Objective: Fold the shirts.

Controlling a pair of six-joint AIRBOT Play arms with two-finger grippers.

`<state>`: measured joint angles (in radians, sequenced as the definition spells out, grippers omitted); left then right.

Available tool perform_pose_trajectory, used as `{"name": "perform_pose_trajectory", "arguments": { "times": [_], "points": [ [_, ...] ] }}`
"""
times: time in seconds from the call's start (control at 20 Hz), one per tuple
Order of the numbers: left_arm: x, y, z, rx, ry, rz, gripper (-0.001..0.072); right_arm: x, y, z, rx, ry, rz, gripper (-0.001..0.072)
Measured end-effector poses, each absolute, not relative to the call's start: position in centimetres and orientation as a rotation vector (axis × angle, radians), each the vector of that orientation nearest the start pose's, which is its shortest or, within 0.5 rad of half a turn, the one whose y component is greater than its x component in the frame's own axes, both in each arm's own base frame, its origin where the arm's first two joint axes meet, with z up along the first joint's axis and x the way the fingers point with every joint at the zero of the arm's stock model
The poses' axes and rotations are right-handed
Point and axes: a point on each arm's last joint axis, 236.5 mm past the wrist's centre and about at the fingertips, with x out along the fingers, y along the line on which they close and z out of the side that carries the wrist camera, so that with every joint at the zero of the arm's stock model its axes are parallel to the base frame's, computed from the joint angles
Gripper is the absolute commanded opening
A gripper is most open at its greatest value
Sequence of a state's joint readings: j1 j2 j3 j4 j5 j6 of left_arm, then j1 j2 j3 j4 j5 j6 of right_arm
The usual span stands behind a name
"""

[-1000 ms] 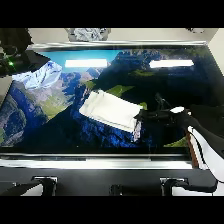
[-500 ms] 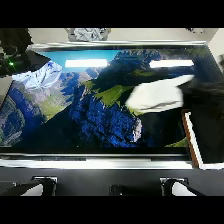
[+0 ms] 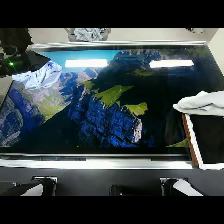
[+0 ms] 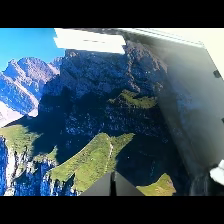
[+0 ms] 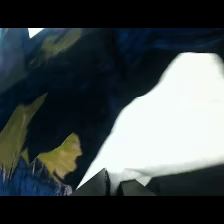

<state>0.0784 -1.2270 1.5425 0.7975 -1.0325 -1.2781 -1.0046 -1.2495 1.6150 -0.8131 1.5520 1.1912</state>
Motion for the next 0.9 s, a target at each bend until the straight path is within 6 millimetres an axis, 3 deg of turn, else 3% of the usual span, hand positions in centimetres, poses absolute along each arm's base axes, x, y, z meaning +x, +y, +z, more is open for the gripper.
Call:
{"name": "perform_pose_trajectory", "arguments": {
  "times": [0.3, 0.6, 0.75, 0.9],
  "points": [
    [45.8, -10.6, 25.9, -0.363, 0.578, -0.504, 0.0029, 29.5, -26.0, 23.2, 0.642, 0.654, -0.217, 0.0049],
    [45.8, -10.6, 25.9, -0.352, 0.575, -0.508, 0.0029, 28.6, -27.9, 24.5, 0.676, 0.579, -0.307, 0.0049],
    [45.8, -10.6, 25.9, -0.344, 0.573, -0.509, 0.0029, 26.1, -26.6, 21.8, 0.665, 0.746, -0.315, 0.0051],
    [45.7, -11.0, 25.9, -0.339, 0.573, -0.518, 0.0029, 20.6, -25.9, 18.3, 0.620, 0.995, -0.415, 0.0051]
  ]
}}
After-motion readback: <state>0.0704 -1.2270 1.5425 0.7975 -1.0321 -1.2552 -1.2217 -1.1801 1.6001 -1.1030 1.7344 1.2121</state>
